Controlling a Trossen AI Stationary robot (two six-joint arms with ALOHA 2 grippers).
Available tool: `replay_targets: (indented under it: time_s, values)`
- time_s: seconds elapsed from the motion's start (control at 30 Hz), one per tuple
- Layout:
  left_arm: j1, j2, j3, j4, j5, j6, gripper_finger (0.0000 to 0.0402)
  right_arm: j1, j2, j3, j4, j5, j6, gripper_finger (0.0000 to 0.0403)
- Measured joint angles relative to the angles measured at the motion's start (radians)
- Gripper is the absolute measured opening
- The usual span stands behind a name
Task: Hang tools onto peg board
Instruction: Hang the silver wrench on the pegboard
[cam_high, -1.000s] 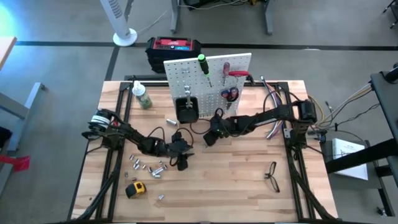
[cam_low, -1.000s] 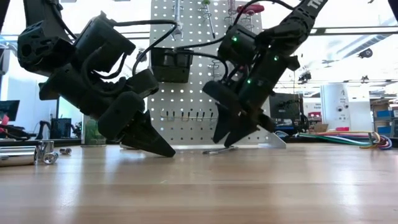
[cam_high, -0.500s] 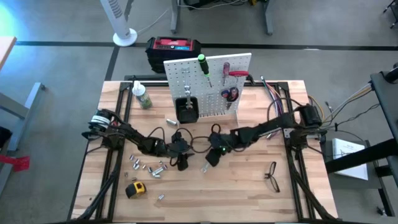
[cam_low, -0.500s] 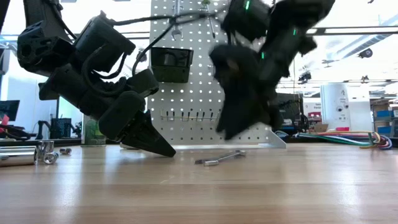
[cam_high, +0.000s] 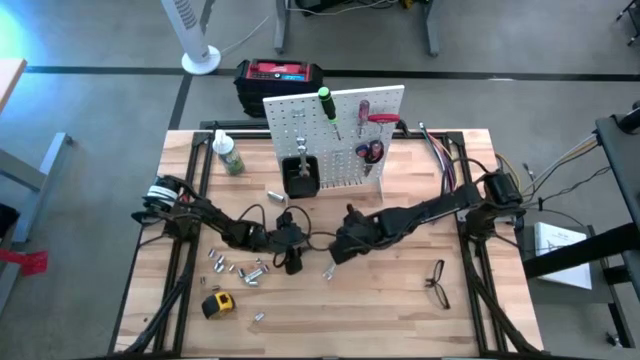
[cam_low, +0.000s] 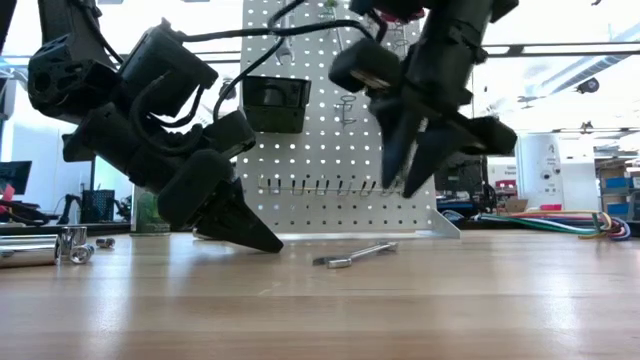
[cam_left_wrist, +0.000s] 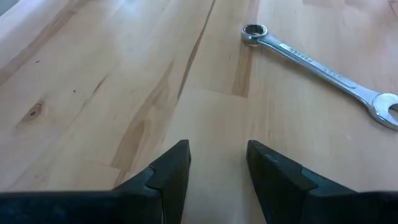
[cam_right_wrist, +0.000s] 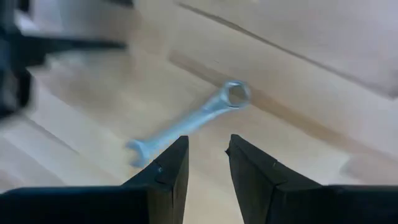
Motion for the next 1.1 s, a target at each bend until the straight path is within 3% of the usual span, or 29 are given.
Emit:
replay_targets:
  time_s: [0.27, 0.5, 0.67, 0.87, 1.1]
  values:
    - [0.000, 0.000, 0.000, 0.004, -0.018, 0.030, 0.0155, -0.028, 0.038, 0.013, 0.023, -0.057, 0.270, 0.0131]
    - [0.000, 0.000, -0.011, 0.010, -0.020, 0.035, 0.0155, -0.048, 0.132, 0.020, 0.099, -0.123, 0.288, 0.0135]
    - [0.000, 0.000, -0.022, 0.023, -0.021, 0.037, 0.0155, -0.086, 0.197, 0.042, 0.090, -0.185, 0.258, 0.0119]
    - [0.000, 0.000, -0.034, 0.037, -0.023, 0.037, 0.0155, -0.150, 0.247, 0.094, 0.026, -0.233, 0.100, 0.0098]
    - [0.000, 0.000, -0.045, 0.061, -0.024, 0.036, 0.0155, -0.181, 0.288, 0.136, -0.092, -0.233, -0.056, 0.0038]
